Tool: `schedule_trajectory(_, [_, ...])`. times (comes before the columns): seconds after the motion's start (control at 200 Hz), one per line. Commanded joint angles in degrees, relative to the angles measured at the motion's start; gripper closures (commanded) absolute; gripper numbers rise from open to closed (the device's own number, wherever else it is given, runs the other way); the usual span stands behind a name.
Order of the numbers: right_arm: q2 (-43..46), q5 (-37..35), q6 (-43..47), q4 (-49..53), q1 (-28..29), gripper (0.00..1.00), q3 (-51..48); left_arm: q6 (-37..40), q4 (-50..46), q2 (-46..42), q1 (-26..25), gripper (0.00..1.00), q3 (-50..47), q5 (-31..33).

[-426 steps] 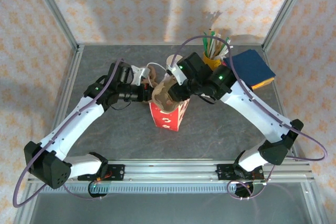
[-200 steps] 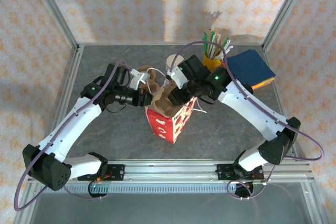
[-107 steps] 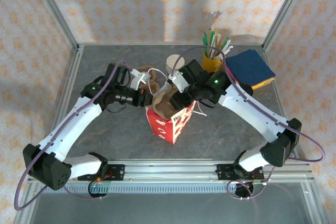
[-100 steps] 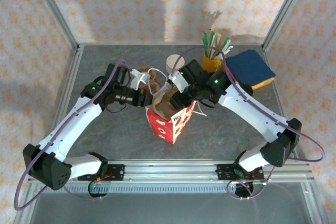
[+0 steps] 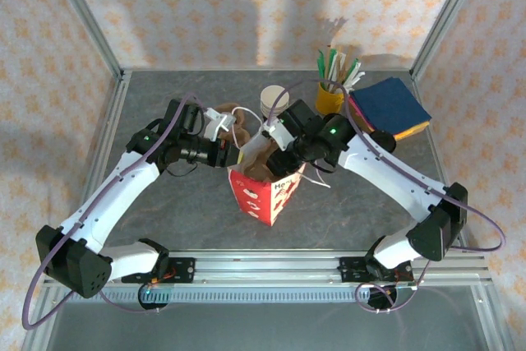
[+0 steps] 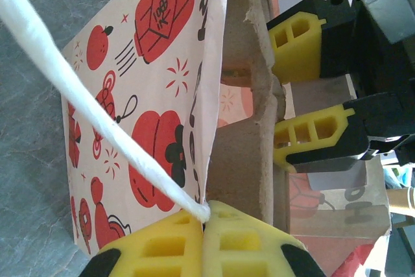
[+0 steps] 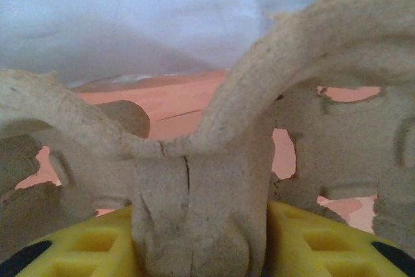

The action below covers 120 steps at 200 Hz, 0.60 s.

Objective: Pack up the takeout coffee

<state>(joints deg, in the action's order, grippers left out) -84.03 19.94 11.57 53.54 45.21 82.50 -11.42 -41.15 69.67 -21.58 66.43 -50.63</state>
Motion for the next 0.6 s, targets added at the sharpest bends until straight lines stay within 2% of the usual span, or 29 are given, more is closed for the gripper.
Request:
schedule_trajectory(0.0, [-1.0, -1.6, -1.8, 1.7, -0.2, 0.55, -1.4, 1.4, -0.6, 0.2, 0.7, 1.0, 2.1, -1.6])
schedule_trajectory(0.596, [-4.5, -0.5, -3.8, 3.1, 1.3, 0.56, -1.9, 0.9, 0.3, -0.1, 0.6, 1.0, 3.6, 0.7])
